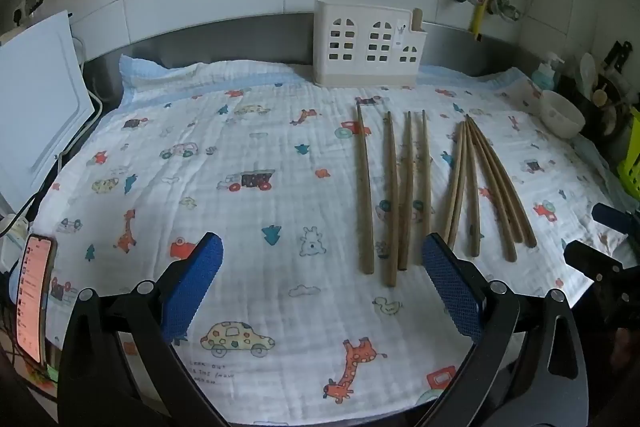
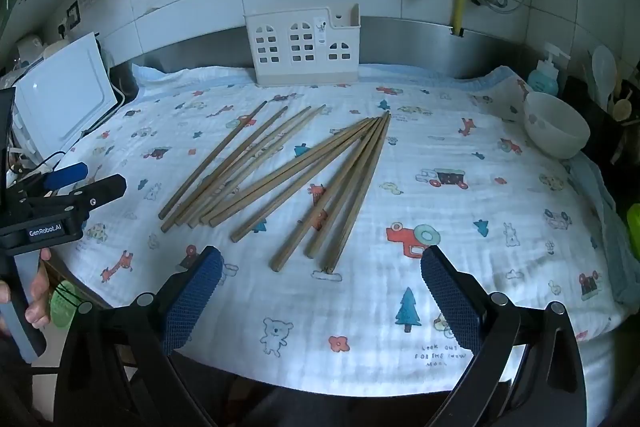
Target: Organize utensils
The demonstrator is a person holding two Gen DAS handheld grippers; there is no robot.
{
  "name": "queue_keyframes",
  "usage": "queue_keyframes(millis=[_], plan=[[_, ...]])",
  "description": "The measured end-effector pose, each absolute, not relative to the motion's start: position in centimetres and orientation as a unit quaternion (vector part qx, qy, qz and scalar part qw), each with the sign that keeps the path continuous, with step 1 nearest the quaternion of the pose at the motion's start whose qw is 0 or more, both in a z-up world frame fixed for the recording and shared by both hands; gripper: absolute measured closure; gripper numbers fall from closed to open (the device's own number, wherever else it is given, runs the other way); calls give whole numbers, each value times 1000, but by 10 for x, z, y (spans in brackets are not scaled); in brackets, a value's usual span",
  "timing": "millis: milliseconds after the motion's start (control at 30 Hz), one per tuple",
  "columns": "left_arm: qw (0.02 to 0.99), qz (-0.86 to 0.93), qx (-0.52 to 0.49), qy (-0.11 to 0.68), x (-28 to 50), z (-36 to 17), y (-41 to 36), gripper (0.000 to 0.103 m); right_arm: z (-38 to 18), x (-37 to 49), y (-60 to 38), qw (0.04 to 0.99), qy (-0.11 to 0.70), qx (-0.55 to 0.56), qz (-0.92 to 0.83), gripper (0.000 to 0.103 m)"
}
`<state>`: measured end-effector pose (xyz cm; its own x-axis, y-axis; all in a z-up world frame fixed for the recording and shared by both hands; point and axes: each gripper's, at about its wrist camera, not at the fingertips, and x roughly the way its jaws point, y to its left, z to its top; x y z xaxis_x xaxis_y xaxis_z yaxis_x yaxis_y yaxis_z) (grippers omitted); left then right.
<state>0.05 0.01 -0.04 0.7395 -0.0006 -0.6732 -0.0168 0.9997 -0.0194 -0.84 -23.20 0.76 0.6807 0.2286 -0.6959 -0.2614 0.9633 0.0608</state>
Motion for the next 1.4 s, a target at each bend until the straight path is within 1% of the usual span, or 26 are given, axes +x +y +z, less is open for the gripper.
queue_keyframes(millis=[567,633,667,967,1033,1100,1133,1200,1300,1400], plan=[[933,13,-22,359,4,-4,5,5,9,-3,-233,917,377,-20,130,9],[933,13,-21,359,4,-4,5,5,7,-3,-233,916,379,-21,130,12],[933,13,-20,359,5,-4,5,5,7,-2,-234,915,380,-20,130,17],[932,13,-20,362,9,-7,3,5,6,-1,-234,915,382,-19,130,21],[932,12,-21,363,10,-7,3,5,6,-1,-234,915,382,-19,129,23],[931,11,-24,364,10,-8,3,6,6,-1,-233,914,384,-20,131,27],[931,11,-23,365,11,-8,3,6,5,-1,-233,914,385,-19,130,28],[931,10,-22,364,11,-8,3,6,5,0,-234,913,386,-17,131,31],[931,10,-26,364,12,-8,4,6,4,2,-235,912,389,-15,131,33],[930,8,-29,365,14,-8,4,11,4,3,-235,912,389,-14,131,37]])
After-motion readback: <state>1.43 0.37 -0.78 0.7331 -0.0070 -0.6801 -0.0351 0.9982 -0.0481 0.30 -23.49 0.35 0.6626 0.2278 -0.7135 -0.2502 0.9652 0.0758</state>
